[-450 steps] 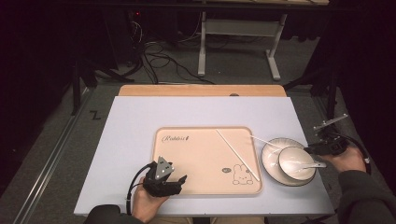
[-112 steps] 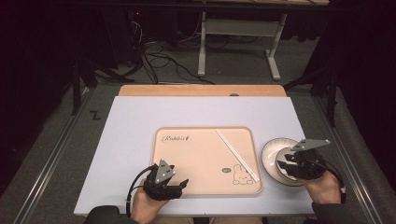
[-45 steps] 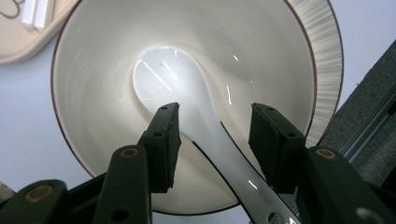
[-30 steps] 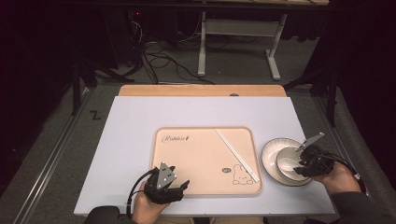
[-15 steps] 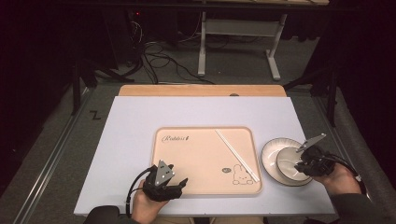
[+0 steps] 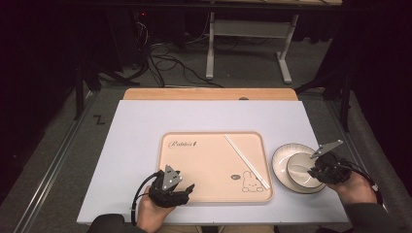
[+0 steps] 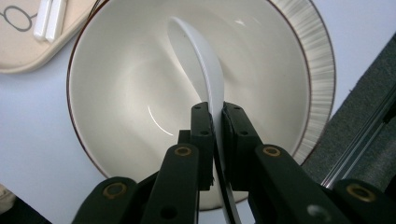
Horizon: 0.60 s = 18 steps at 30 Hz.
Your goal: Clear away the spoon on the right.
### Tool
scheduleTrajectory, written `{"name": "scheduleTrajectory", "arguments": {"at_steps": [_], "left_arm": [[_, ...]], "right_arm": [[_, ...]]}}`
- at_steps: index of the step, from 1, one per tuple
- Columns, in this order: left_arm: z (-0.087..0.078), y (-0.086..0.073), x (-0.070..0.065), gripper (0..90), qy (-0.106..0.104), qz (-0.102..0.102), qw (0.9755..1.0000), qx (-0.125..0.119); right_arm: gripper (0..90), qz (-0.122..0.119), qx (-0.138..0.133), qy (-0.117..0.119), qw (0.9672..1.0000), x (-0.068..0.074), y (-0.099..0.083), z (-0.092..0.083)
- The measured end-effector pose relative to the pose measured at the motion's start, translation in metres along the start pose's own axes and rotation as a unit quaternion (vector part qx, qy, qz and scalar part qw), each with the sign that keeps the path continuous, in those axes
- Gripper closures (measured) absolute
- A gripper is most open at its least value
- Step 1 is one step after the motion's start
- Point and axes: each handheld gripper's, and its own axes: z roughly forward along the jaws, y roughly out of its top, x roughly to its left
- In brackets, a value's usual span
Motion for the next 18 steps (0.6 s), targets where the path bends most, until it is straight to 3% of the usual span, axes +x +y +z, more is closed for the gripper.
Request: {"name": "scheduleTrajectory", "arguments": {"at_steps": [11, 18], "left_arm": [[0.001, -0.001, -0.001, 33.5, -0.002, 0.0, 1.0, 0.003], [0.002, -0.001, -0.004, 33.2, -0.014, 0.0, 0.9999, 0.003]], "right_arm": [[85.0, 0.016, -0.029, -0.002, 0.9995, -0.001, -0.01, -0.004], [84.9, 0.028, -0.054, -0.01, 0.9981, -0.002, -0.016, -0.019]]}}
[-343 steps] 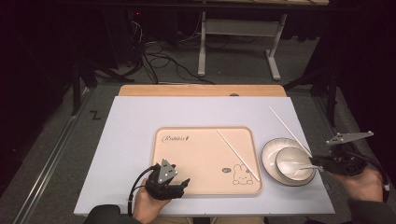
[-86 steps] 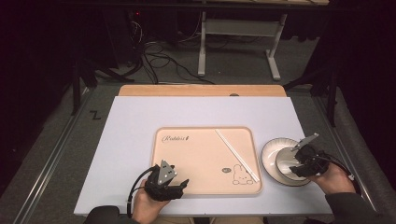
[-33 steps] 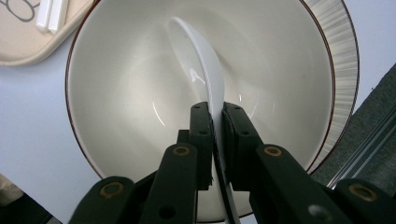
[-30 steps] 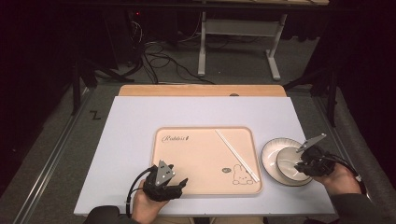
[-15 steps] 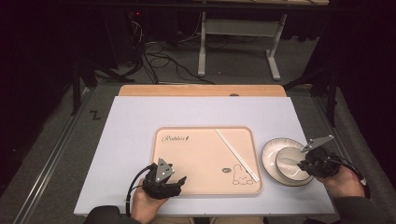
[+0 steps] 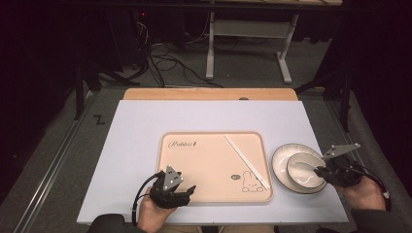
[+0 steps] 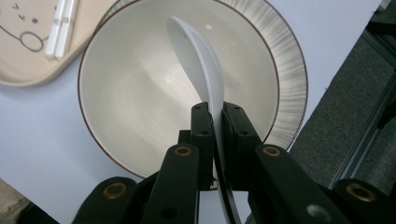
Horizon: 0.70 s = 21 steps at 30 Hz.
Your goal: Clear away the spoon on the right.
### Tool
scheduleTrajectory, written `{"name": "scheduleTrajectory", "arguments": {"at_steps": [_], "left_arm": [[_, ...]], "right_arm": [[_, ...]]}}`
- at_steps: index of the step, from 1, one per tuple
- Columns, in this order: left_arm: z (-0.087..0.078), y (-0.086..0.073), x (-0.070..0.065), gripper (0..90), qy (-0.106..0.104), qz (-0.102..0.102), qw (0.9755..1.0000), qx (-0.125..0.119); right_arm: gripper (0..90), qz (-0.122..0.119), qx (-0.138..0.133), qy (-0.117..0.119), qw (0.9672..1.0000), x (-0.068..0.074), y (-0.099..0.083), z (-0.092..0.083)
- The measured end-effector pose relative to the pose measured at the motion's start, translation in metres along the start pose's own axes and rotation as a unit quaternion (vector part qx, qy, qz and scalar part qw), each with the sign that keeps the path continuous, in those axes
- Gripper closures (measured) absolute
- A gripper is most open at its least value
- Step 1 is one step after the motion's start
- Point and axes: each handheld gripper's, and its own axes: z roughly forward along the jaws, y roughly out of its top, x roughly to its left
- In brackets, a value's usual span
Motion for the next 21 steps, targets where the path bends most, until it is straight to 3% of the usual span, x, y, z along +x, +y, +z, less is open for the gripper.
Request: {"name": "scheduleTrajectory", "arguments": {"at_steps": [10, 14, 21], "left_arm": [[-0.001, 0.001, 0.001, 33.0, -0.006, -0.002, 1.0, 0.001], [0.002, 0.004, 0.002, 32.7, -0.048, -0.027, 0.9985, -0.002], [0.01, 0.007, -0.001, 32.6, -0.053, -0.008, 0.9985, 0.014]], "right_arm": [[85.0, 0.002, -0.04, -0.007, 0.9992, 0.011, 0.003, -0.018], [85.0, -0.001, -0.054, 0.0, 0.9986, 0.018, 0.007, -0.025], [85.0, -0.012, -0.09, -0.002, 0.9959, 0.031, 0.014, -0.036]]}}
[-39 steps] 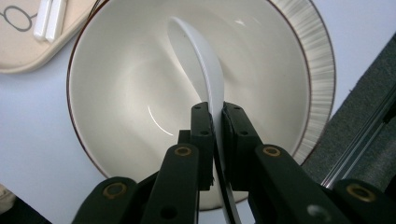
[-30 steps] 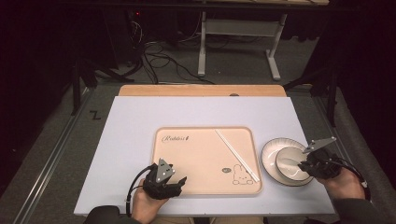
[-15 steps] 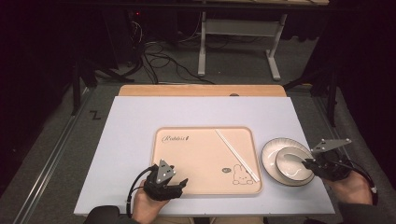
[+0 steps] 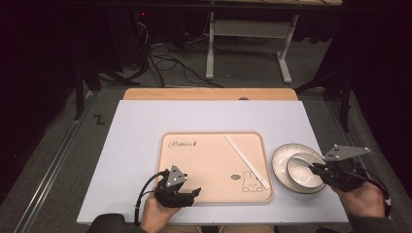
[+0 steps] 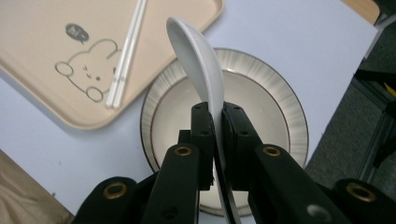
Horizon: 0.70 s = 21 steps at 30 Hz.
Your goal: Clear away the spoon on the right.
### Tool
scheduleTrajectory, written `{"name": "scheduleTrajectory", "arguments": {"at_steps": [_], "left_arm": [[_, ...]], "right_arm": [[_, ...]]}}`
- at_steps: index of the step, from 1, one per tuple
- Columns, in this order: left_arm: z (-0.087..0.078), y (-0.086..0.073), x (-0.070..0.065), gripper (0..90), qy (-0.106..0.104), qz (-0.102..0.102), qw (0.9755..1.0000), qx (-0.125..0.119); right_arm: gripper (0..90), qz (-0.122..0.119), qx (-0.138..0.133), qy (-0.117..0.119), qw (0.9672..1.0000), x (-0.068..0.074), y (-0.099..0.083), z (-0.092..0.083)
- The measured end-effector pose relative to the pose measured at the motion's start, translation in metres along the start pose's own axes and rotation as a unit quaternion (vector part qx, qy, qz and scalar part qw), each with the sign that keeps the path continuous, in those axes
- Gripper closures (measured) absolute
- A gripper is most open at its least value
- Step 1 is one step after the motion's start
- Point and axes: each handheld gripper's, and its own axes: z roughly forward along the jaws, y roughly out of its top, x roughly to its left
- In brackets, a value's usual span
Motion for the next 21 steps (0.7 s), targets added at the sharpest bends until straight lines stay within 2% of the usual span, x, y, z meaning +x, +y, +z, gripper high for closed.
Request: {"name": "scheduleTrajectory", "arguments": {"at_steps": [2, 4, 8, 11, 17, 20, 21], "left_arm": [[0.002, 0.002, 0.0, 32.6, 0.001, 0.011, 0.9999, 0.006], [0.004, 0.002, 0.0, 32.6, -0.006, 0.011, 0.9999, 0.008], [0.003, 0.002, 0.003, 32.6, -0.025, -0.001, 0.9997, 0.006], [0.002, 0.001, 0.006, 32.6, -0.025, -0.007, 0.9997, 0.005], [0.0, -0.001, 0.004, 32.7, -0.029, -0.005, 0.9996, 0.003], [0.001, -0.001, 0.01, 32.6, -0.039, -0.025, 0.9989, -0.001], [0.004, 0.0, 0.011, 32.5, -0.028, -0.027, 0.9992, 0.003]], "right_arm": [[85.0, 0.004, -0.01, 0.005, 0.9999, 0.003, 0.003, 0.001], [84.9, 0.002, -0.014, 0.012, 0.9998, 0.005, 0.007, 0.004], [85.0, 0.0, -0.021, 0.021, 0.9996, 0.009, 0.019, 0.013], [84.9, -0.002, -0.026, 0.019, 0.9995, 0.015, 0.03, 0.019], [84.9, -0.003, -0.017, 0.01, 0.9998, 0.032, 0.055, 0.027], [84.9, -0.001, -0.004, 0.008, 1.0, 0.033, 0.069, 0.036], [84.9, 0.004, 0.0, 0.007, 1.0, 0.033, 0.073, 0.038]]}}
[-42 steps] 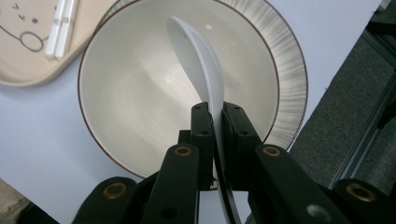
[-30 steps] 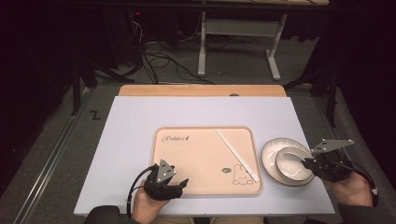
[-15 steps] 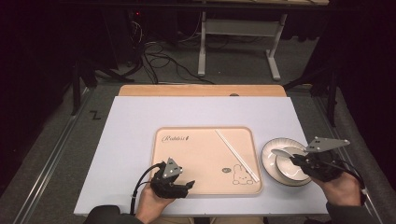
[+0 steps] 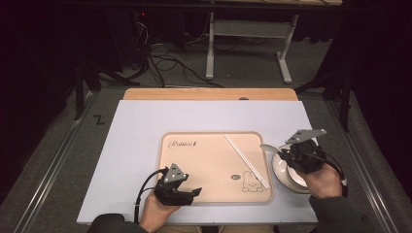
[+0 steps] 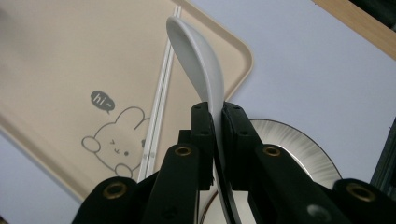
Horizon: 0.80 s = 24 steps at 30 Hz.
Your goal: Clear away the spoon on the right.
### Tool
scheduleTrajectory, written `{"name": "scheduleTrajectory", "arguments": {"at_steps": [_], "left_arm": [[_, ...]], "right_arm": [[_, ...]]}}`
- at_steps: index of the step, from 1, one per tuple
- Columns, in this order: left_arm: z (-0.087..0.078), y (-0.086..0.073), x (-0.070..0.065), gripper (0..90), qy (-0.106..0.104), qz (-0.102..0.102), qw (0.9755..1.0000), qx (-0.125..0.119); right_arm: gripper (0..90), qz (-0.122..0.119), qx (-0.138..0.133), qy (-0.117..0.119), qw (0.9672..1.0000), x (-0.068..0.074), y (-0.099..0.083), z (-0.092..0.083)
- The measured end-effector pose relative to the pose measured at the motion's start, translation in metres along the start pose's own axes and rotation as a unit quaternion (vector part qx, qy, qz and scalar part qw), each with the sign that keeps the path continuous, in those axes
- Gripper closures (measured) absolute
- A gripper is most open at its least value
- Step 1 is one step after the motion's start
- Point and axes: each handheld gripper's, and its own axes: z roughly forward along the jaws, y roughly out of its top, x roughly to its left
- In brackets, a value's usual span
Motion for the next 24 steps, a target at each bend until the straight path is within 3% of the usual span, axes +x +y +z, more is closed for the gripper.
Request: {"name": "scheduleTrajectory", "arguments": {"at_steps": [2, 5, 7, 14, 15, 24], "left_arm": [[0.003, 0.001, -0.001, 32.4, 0.019, 0.011, 0.9997, 0.009], [0.003, 0.002, -0.002, 32.5, 0.021, 0.02, 0.9995, 0.009], [0.002, 0.002, -0.002, 32.5, 0.019, 0.015, 0.9997, 0.006], [-0.003, 0.002, -0.002, 32.9, 0.026, 0.023, 0.9994, -0.005], [-0.004, 0.002, -0.002, 32.9, 0.023, 0.027, 0.9994, -0.005], [-0.003, 0.001, -0.006, 33.1, 0.029, 0.035, 0.9989, -0.007]], "right_arm": [[84.9, 0.002, 0.007, 0.001, 1.0, 0.001, 0.008, 0.007], [84.9, 0.004, 0.021, 0.006, 0.9998, 0.002, 0.015, 0.019], [84.8, 0.013, 0.034, 0.013, 0.9993, 0.002, 0.019, 0.031], [84.8, 0.031, 0.061, -0.006, 0.9977, 0.005, 0.025, 0.062], [84.8, 0.04, 0.064, 0.0, 0.9971, 0.005, 0.027, 0.068], [84.8, 0.041, 0.101, 0.004, 0.9941, 0.009, 0.034, 0.107]]}}
